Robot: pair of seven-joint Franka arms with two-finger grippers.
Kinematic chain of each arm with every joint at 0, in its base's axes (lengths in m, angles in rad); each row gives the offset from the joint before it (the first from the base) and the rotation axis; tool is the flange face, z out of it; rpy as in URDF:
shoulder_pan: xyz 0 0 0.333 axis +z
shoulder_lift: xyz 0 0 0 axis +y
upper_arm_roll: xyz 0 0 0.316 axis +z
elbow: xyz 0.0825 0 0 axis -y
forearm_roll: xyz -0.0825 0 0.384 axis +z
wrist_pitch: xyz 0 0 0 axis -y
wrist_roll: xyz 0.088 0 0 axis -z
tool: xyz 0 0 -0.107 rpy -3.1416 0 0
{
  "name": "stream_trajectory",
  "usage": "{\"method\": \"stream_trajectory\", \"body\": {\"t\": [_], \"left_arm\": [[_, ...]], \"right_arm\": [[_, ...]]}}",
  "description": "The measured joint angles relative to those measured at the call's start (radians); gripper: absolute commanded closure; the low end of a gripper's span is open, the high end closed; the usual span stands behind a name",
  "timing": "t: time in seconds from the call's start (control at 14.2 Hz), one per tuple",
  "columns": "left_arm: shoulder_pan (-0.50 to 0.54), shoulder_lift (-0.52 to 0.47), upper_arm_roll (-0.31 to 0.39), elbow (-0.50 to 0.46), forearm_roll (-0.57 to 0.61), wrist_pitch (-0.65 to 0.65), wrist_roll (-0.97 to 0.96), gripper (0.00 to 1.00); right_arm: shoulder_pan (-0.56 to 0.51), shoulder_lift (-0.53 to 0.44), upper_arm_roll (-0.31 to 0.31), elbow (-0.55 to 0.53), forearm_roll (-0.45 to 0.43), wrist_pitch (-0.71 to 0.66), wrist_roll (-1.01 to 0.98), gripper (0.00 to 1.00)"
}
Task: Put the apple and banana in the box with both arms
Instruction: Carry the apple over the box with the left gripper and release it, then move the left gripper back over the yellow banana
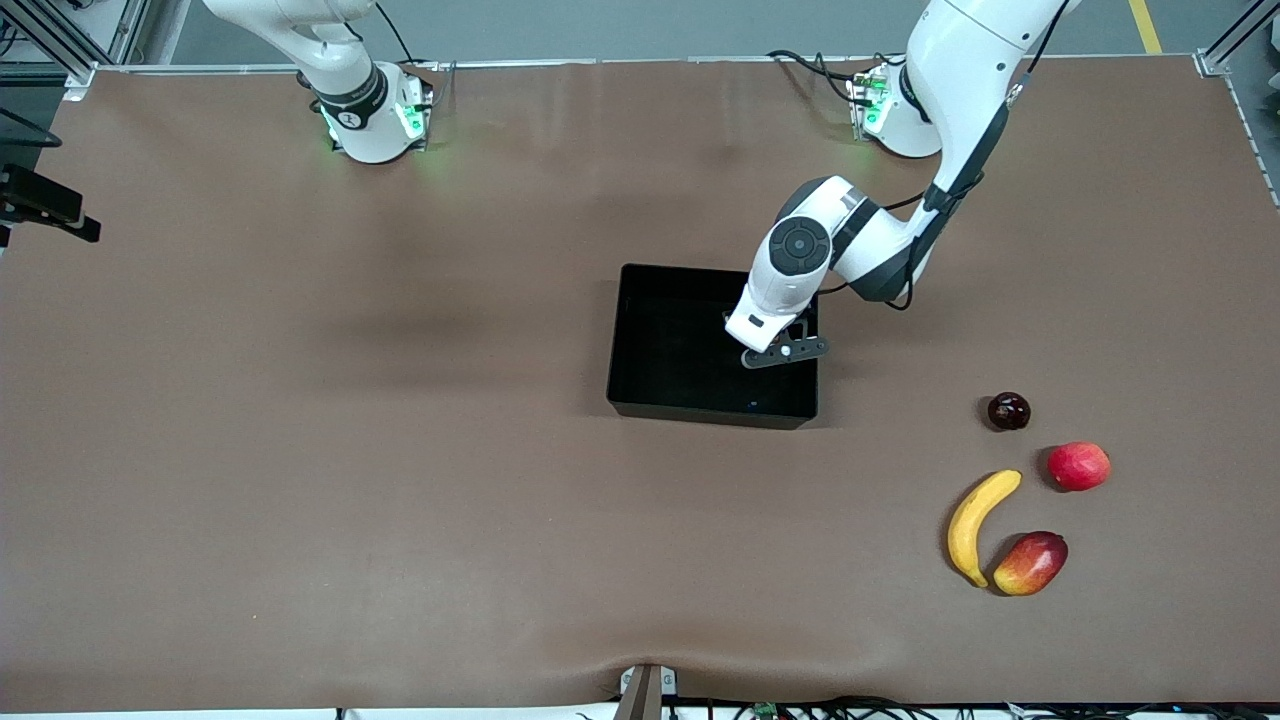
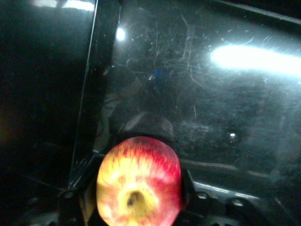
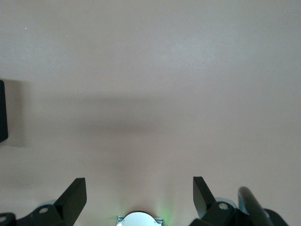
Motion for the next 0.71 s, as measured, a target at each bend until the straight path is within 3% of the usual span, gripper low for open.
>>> {"method": "stream_trajectory", "body": {"t": [0.28,0.71], "left_arm": [[0.01,-0.017,0.006,0.088,0.0,-0.055,-0.001,0.0],[0.092,-0.046,0.015,0.442,0.002,-0.455,0.094,0.0]], "right_arm": [[0.005,-0.056,0.013,-0.062,0.0,0.026,-0.005,0.0],[0.004,-0.107,0.014,-0.121,-0.009,0.059,-0.005,0.0]]}}
